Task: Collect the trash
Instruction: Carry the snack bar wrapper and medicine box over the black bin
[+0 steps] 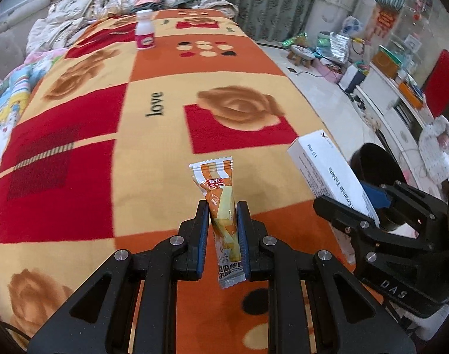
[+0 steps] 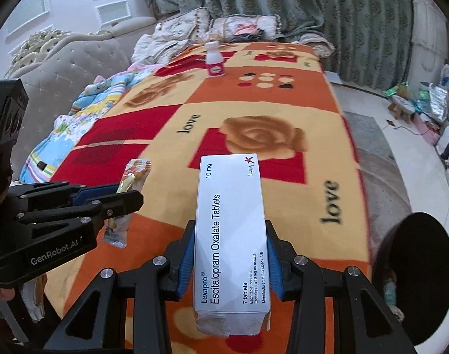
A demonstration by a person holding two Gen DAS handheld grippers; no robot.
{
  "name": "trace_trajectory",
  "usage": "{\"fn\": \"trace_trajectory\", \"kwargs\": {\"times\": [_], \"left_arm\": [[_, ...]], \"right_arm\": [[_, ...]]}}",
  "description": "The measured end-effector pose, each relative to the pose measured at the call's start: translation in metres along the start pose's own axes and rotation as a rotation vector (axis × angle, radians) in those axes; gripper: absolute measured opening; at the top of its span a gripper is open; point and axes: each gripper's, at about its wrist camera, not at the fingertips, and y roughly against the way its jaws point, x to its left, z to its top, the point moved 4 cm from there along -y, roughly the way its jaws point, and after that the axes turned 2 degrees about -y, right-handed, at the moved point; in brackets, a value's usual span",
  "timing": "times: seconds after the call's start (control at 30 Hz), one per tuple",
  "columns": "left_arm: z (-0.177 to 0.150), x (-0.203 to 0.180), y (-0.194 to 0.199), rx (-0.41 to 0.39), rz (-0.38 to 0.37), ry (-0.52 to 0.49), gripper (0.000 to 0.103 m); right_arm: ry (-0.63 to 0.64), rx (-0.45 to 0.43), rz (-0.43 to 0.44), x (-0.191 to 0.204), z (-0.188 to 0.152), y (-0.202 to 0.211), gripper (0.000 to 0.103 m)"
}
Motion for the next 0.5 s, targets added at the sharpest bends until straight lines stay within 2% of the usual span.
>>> {"fn": "trace_trajectory", "kwargs": {"times": [0.5], "left_arm": [[0.014,-0.094,-0.013,0.015,-0.109,-0.111,0.016]], "right_arm": [[-0.128,-0.044,-0.083,-0.085,-0.023,0.048,0.041]]}}
